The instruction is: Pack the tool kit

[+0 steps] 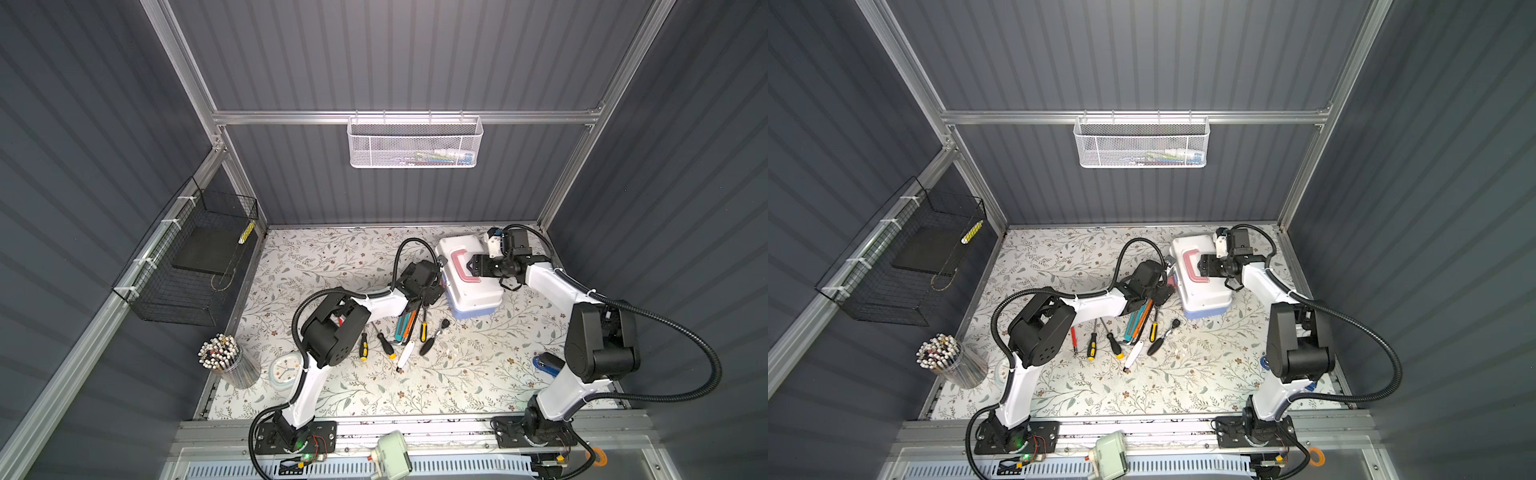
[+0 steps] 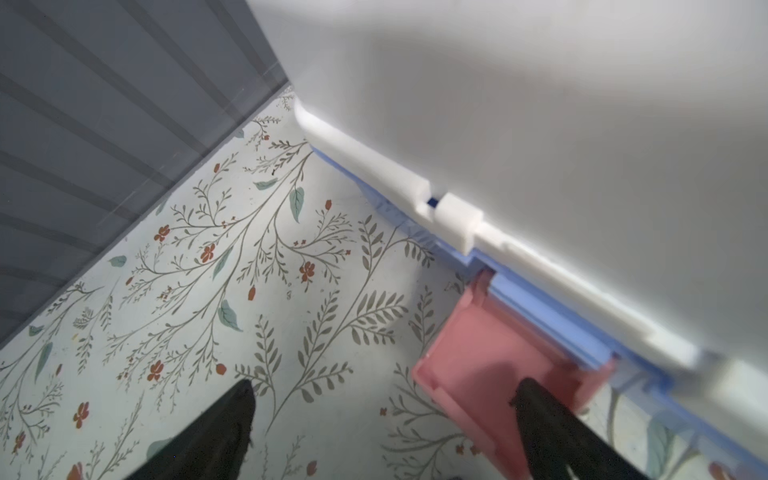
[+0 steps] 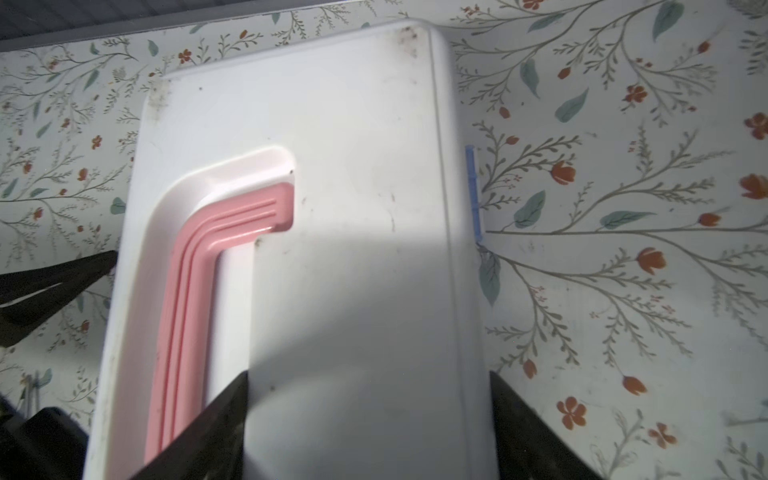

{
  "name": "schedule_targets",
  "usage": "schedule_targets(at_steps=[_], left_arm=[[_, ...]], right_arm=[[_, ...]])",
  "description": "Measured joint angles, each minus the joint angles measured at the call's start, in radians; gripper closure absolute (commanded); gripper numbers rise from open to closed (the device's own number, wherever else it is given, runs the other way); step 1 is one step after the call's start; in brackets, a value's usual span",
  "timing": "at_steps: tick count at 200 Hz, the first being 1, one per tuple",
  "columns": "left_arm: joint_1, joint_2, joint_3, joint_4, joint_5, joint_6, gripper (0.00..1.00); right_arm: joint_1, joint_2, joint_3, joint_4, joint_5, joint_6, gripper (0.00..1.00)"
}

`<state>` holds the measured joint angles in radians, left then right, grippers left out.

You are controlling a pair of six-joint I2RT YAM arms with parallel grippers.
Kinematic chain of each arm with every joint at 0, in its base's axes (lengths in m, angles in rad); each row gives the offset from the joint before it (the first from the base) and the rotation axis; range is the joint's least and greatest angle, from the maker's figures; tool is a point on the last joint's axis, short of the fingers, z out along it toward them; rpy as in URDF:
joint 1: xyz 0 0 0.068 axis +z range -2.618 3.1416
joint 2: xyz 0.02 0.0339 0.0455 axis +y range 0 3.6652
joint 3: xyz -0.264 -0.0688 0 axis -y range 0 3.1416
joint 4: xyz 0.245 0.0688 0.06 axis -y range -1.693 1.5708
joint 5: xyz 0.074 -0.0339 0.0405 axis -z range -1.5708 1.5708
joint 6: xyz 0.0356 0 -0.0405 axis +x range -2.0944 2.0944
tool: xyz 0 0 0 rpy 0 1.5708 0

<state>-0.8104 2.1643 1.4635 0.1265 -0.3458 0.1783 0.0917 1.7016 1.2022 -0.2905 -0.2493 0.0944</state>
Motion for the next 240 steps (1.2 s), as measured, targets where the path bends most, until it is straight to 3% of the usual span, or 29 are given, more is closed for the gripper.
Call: schedule_targets(at_steps=[240], left_arm=[[0.027, 0.003, 0.030, -0.099, 0.051, -0.105, 0.00]], right_arm=[[-0.220, -0.058, -0.172, 0.179, -0.484, 0.192, 0.53]])
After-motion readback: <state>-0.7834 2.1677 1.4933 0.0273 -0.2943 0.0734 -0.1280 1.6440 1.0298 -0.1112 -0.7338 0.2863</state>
